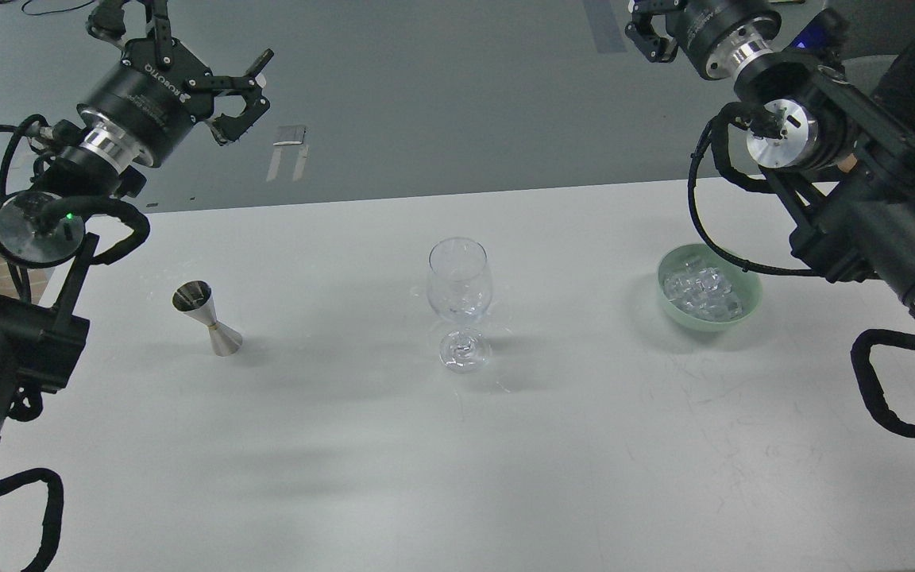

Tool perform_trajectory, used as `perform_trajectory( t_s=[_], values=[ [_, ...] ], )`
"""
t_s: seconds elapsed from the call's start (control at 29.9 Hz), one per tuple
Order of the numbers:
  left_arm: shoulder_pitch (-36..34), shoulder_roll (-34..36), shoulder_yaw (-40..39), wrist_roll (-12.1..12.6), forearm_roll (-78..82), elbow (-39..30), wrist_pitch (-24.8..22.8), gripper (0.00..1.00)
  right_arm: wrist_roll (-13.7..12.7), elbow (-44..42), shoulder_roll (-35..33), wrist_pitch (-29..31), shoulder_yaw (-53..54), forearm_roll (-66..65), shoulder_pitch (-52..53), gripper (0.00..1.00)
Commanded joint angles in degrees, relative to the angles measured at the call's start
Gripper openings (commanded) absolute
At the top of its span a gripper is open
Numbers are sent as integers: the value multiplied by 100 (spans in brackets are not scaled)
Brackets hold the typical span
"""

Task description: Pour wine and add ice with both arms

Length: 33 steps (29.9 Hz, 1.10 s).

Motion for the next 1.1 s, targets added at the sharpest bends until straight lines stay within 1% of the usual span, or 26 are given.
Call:
perform_trajectory(
  t_s=[0.0, 0.07, 0.2, 0.27, 0.33, 0.57, 1.07],
  values=[
    [-4, -5, -2, 28, -10, -5, 50, 98, 0, 1, 1, -1, -8, 0, -22, 100],
    [-13, 4, -2, 98, -19, -5, 42, 98, 0, -8, 9, -1, -61, 0, -22, 100],
    [-4, -5, -11, 116, -36, -5, 50, 98, -9, -17, 9, -1, -61, 0, -13, 100],
    [-4, -31, -11, 116, -45, -5, 59, 98, 0, -17, 9, -1, -70, 0, -13, 100],
    [-4, -92, -2, 55, -19, -5, 68, 98, 0, -17, 9, -36, -70, 0, -13, 100],
    [5, -31, -2, 11, 52, -5, 59, 98, 0, -17, 9, -63, -70, 0, -5, 100],
    [40, 66, -64, 28, 52, -224, 24, 98, 0, -17, 1, -80, -53, 0, 4, 100]
  ],
)
